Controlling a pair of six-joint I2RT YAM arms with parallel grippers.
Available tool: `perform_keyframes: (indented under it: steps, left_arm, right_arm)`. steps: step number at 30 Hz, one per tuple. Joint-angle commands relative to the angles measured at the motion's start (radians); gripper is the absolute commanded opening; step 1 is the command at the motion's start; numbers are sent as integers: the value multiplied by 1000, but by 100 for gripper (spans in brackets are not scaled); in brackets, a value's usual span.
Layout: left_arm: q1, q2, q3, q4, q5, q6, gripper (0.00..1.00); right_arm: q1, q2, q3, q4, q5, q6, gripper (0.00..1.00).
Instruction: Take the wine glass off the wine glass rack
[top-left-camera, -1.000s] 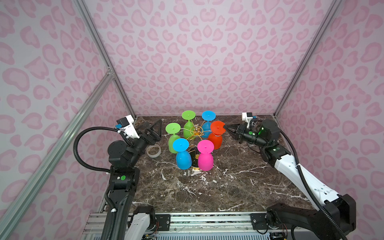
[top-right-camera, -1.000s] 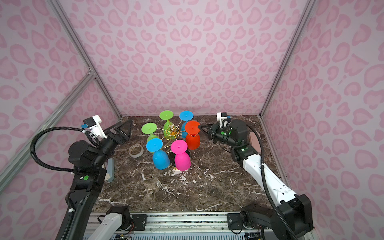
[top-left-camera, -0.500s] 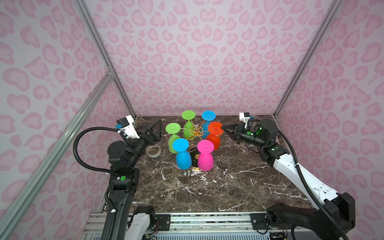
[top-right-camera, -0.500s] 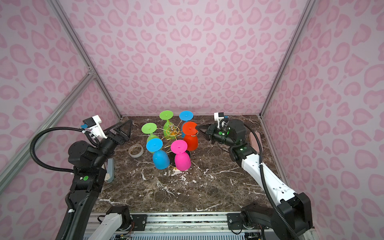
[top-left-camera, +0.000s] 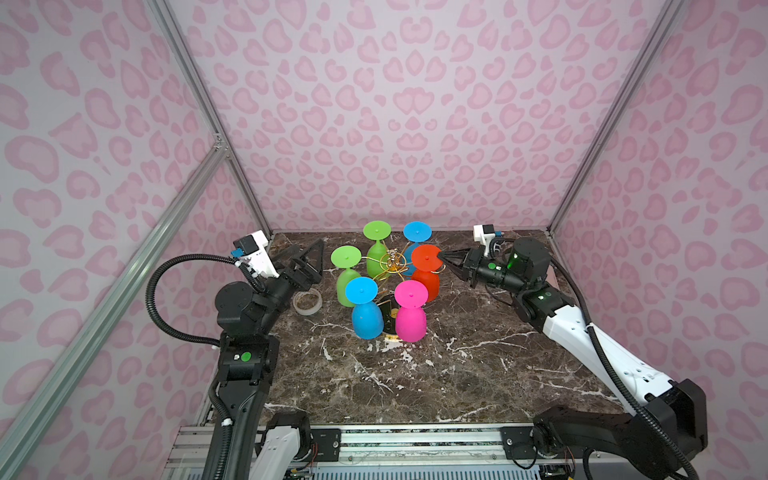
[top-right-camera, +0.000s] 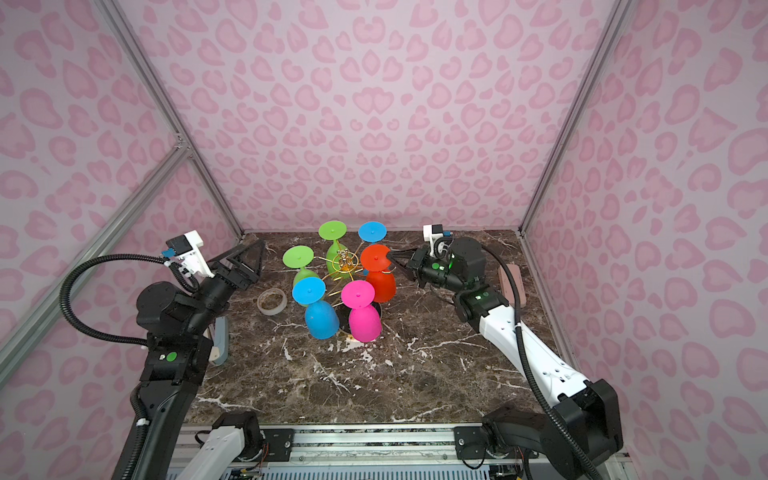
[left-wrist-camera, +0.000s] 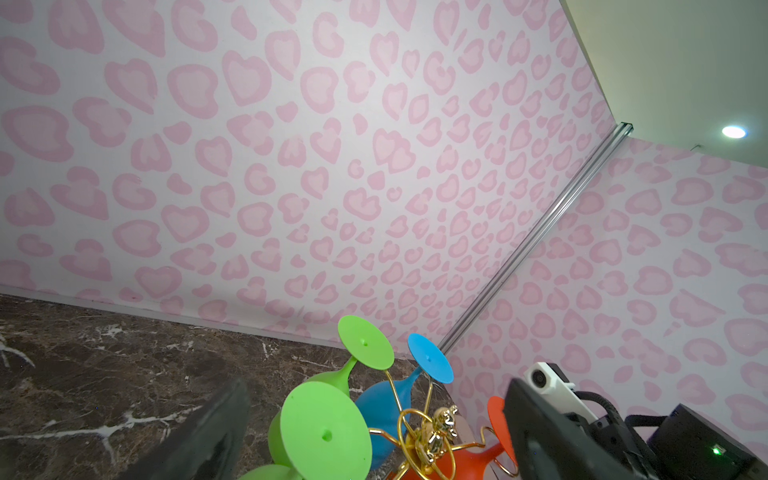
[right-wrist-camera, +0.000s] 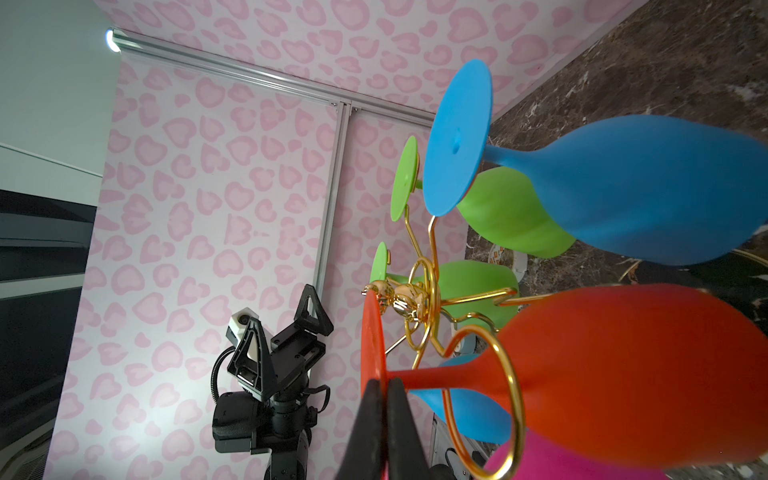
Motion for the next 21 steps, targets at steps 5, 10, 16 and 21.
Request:
perform_keyframes:
  steps: [5, 10, 16, 21]
  left_arm:
    - [2, -5, -7, 18, 10, -2, 97]
    - [1, -6, -5, 15, 8, -1, 97]
    - [1, -3, -5, 17, 10, -4, 97]
    - [1, 0, -7, 18, 9, -6, 97]
  right_arm:
    - [10, 12, 2, 22, -2, -15, 0]
    - [13, 1, -2, 0, -5, -27, 0]
    - [11, -54, -21, -83, 18, -70, 0]
    - [10, -97, -60, -100, 22, -70, 0]
